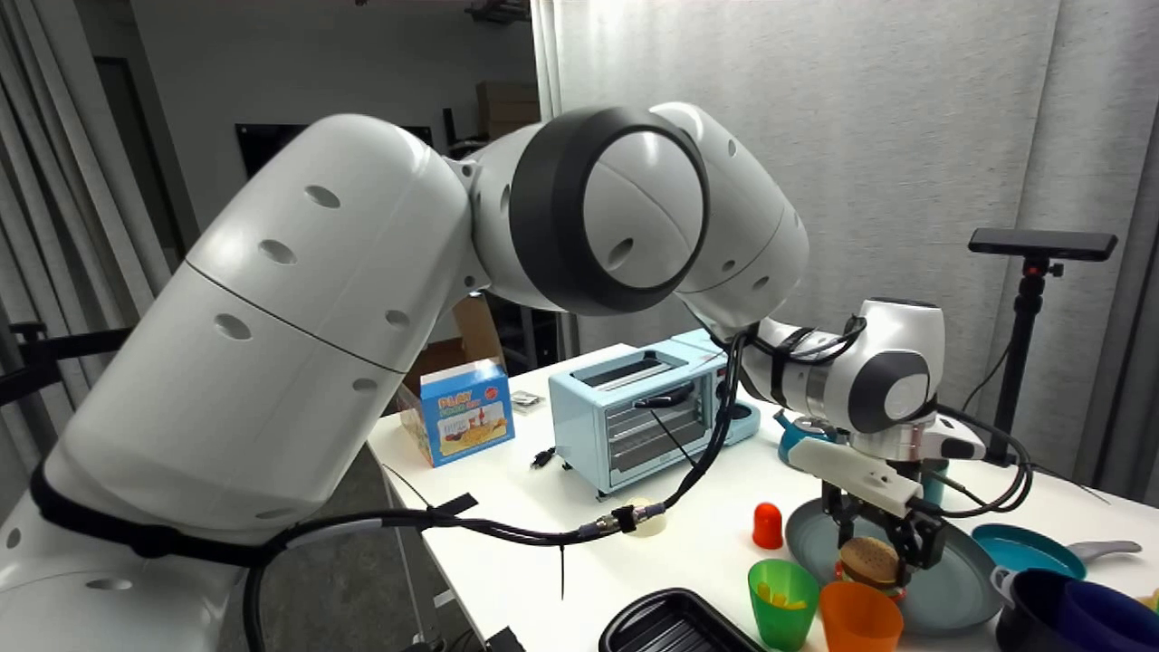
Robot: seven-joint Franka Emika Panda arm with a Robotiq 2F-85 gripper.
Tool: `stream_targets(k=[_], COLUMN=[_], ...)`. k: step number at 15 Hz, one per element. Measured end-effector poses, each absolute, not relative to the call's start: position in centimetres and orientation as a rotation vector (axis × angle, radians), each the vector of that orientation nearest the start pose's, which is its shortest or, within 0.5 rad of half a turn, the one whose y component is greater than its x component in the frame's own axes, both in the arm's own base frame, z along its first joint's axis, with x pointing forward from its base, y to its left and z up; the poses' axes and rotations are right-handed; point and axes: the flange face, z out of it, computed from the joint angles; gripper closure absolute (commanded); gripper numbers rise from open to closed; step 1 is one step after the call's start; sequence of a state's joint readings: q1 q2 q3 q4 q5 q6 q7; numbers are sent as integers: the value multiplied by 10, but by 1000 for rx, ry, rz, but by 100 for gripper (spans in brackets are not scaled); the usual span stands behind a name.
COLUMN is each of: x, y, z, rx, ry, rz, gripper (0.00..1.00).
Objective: Take the burger toy off the plate
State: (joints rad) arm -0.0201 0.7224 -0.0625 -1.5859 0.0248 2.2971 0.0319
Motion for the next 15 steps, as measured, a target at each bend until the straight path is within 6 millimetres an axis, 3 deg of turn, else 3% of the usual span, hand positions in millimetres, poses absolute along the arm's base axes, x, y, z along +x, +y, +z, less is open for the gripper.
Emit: stream_targets(k=[10, 15], x=[684, 682], y=[-67, -108], z=[254, 299], rx=[-3153, -3152], ry=[225, 270], rz=[-69, -167], gripper=[49, 49])
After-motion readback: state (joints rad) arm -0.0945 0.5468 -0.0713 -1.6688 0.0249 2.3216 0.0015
